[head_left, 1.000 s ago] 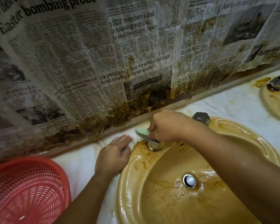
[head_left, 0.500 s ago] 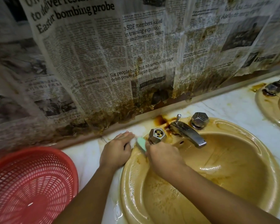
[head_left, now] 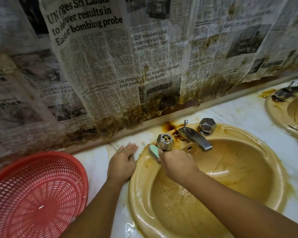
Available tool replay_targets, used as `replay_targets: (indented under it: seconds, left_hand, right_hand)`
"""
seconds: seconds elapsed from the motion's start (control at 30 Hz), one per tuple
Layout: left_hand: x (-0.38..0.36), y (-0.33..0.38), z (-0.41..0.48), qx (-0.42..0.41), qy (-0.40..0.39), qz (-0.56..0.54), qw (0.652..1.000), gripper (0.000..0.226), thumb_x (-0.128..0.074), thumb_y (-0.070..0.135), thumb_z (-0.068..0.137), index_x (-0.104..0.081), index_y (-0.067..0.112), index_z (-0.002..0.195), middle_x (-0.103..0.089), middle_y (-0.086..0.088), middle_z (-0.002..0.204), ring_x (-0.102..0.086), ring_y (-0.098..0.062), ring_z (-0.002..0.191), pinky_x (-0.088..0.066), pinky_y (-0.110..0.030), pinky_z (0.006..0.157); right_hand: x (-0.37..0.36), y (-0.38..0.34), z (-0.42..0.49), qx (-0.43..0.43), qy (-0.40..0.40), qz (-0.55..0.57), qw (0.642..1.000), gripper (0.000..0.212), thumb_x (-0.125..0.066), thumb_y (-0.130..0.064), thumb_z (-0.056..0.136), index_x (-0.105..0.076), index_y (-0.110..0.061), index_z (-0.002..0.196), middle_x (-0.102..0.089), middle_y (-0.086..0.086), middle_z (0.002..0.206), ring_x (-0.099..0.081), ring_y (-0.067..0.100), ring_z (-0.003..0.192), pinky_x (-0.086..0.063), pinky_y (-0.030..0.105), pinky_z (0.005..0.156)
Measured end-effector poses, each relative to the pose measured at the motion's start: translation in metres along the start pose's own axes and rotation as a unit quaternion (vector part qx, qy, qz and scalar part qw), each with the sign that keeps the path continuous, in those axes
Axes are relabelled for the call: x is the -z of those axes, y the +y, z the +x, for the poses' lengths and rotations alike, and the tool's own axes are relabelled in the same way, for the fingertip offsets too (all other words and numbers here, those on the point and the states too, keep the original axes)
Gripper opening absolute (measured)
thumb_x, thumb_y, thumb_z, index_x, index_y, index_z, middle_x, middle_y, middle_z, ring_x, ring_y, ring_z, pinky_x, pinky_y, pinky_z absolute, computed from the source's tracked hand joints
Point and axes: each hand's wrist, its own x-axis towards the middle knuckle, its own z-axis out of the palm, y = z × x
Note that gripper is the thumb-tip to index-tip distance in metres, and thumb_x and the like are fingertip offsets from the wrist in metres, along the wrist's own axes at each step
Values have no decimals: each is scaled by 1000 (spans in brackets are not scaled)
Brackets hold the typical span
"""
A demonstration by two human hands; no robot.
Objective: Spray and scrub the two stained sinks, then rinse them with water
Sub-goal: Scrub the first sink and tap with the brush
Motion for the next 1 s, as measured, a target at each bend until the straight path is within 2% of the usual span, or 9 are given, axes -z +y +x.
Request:
replay_targets:
  seconds: [0.13, 0.27, 0.37, 0.5, 0.63, 0.7, 0.8, 0.9, 1.0]
  left_hand:
    - [5, -3, -16, 9, -35, -10, 999, 40, -55, 11, 102, -66, 28, 136, -54, 14, 148, -35, 4, 144, -7, -7, 117]
    - [13, 3, -28, 35, -55, -35, 997, 39, -55, 10, 103, -65, 25, 137, -54, 11, 149, -34, 4, 145, -3, -7, 116]
    - [18, 8, -40, 47, -73, -10, 996, 39, -52, 12, 105, -62, 26, 140, -48, 10, 153, -32, -1, 148, -4, -14, 119]
    - [30, 30, -51, 56, -106, 68, 991, 41, -48, 20, 106, -57, 33, 144, -43, 10, 157, -32, -12, 151, -20, -22, 119]
    - [45, 47, -56, 69, -147, 152, 975, 44, -46, 20, 101, -63, 39, 137, -62, 8, 143, -56, -21, 131, -43, -28, 104]
    - [53, 50, -57, 79, -177, 161, 968, 39, -47, 22, 98, -73, 36, 123, -73, 8, 123, -64, -21, 116, -50, -31, 95]
    - [66, 59, -58, 84, -222, 188, 953, 30, -48, 24, 95, -78, 23, 93, -74, 6, 95, -66, -20, 97, -49, -29, 76]
    - [75, 72, -55, 62, -242, 228, 941, 29, -53, 31, 98, -79, 17, 97, -75, 0, 99, -66, -20, 97, -54, -34, 83]
    - [78, 95, -56, 13, -243, 259, 935, 32, -53, 34, 101, -78, 17, 111, -76, -1, 112, -65, -21, 106, -52, -32, 89]
  right_hand:
    - [-8, -10, -17, 60, -29, 12, 998, 43, -36, -41, 110, -41, -34, 152, -65, 11, 119, -61, 35, 112, -38, 39, 76]
    - [-13, 8, -11, -14, 16, 30, 999, 44, -32, -43, 110, -38, -34, 153, -66, 9, 116, -63, 33, 107, -42, 39, 76]
    - [-27, 10, -26, 12, 21, 61, 998, 43, -34, -46, 109, -43, -36, 150, -70, 6, 109, -66, 31, 99, -46, 39, 72]
    - [-38, 15, -45, 10, 54, 122, 991, 42, -41, -49, 107, -53, -36, 144, -73, 4, 107, -66, 29, 99, -54, 39, 76]
    - [-50, 16, -55, -36, 90, 226, 969, 42, -51, -54, 101, -63, -37, 138, -75, 0, 108, -67, 25, 101, -54, 36, 77]
    - [-55, 17, -61, -59, 112, 269, 955, 42, -55, -56, 99, -69, -32, 131, -76, -2, 106, -68, 22, 97, -50, 32, 71]
    - [-54, 18, -74, -91, 133, 320, 933, 35, -61, -53, 97, -72, -28, 119, -73, -4, 91, -64, 18, 83, -42, 30, 60]
    - [-49, 20, -84, -117, 151, 350, 917, 32, -64, -53, 95, -73, -24, 105, -64, -8, 75, -59, 15, 72, -34, 26, 50]
    - [-46, 24, -90, -131, 168, 376, 902, 32, -69, -55, 91, -69, -23, 90, -61, -9, 67, -59, 12, 65, -37, 29, 50]
